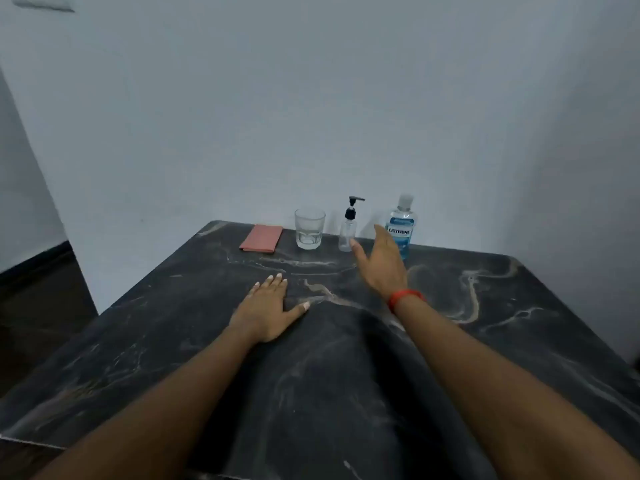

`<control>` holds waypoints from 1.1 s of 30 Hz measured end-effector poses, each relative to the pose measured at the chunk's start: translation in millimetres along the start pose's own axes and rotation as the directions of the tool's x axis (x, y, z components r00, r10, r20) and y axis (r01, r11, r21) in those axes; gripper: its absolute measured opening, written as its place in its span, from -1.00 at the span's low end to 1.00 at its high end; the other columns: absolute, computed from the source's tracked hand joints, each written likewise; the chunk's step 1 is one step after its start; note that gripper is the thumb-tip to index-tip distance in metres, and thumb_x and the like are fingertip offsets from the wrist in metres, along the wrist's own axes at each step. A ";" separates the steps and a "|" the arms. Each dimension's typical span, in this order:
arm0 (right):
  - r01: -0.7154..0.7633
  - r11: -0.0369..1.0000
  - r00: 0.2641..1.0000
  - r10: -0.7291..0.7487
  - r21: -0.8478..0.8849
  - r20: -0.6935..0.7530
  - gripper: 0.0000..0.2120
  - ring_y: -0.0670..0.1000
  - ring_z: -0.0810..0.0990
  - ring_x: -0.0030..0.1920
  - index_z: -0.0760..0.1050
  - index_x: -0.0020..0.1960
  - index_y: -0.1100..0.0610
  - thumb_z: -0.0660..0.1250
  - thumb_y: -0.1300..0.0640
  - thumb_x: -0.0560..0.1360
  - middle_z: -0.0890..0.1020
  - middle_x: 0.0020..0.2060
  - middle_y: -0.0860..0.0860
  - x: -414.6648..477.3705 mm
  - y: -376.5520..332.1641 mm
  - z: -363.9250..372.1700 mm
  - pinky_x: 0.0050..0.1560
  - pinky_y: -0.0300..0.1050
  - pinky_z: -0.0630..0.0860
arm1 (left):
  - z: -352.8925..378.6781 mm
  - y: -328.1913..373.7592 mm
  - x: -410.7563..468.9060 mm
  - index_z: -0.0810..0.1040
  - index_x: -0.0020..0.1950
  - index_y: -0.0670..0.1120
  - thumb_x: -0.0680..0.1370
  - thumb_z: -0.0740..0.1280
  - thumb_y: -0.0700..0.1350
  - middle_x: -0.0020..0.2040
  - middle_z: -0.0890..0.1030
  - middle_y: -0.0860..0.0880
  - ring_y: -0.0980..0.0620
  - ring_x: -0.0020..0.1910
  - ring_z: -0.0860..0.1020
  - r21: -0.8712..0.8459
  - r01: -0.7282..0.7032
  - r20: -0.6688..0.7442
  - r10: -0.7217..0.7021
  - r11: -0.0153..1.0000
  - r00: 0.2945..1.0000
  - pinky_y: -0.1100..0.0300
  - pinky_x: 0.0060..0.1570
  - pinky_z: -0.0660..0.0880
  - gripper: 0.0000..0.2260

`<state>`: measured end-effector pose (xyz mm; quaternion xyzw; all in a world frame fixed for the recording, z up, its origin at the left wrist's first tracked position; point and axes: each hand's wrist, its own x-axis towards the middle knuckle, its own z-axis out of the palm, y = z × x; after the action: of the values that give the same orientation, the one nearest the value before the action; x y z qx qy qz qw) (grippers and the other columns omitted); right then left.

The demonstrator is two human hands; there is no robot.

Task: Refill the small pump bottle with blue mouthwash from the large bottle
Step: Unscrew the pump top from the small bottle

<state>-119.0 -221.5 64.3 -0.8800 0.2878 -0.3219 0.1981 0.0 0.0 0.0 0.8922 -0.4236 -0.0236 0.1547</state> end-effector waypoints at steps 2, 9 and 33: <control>-0.080 0.994 0.996 0.078 0.075 0.036 -0.20 0.16 0.21 0.55 0.10 0.59 0.20 0.24 -0.26 0.56 0.23 0.56 0.16 23.5 0.7 12.1 0.53 0.07 0.20 | -0.7 -1.2 1.9 0.05 0.66 -0.10 0.51 -0.07 0.49 0.67 0.03 -0.04 0.02 0.64 0.00 0.003 -0.020 -0.006 0.020 1.000 1.000 0.03 0.61 -0.08 -0.10; -0.322 0.918 0.940 0.282 0.230 0.190 -0.25 0.19 0.46 0.36 0.27 0.46 0.27 0.51 -0.03 0.44 0.47 0.38 0.19 85.7 6.6 57.1 0.24 -0.08 0.41 | 1.9 -1.9 4.4 0.07 0.65 -0.10 0.53 -0.04 0.47 0.67 0.05 -0.04 0.03 0.64 0.00 0.035 -0.027 -0.032 0.029 0.999 0.999 -0.01 0.61 -0.04 -0.13; -0.065 0.960 0.937 -0.036 0.274 0.348 -0.56 -0.07 0.67 0.00 0.61 0.08 0.04 0.58 -0.16 0.31 0.71 -0.05 -0.07 -26.9 -1.1 -3.8 0.09 -0.06 0.62 | -0.2 -0.5 3.8 0.05 0.66 -0.10 0.55 0.00 0.46 0.67 0.03 -0.07 0.00 0.64 0.01 0.030 -0.015 0.008 0.015 0.999 1.000 0.00 0.61 -0.07 -0.14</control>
<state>-138.1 -204.2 55.5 -0.8838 0.2058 -0.1967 0.3714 2.9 -2.5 0.4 0.8911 -0.4313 -0.0195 0.1396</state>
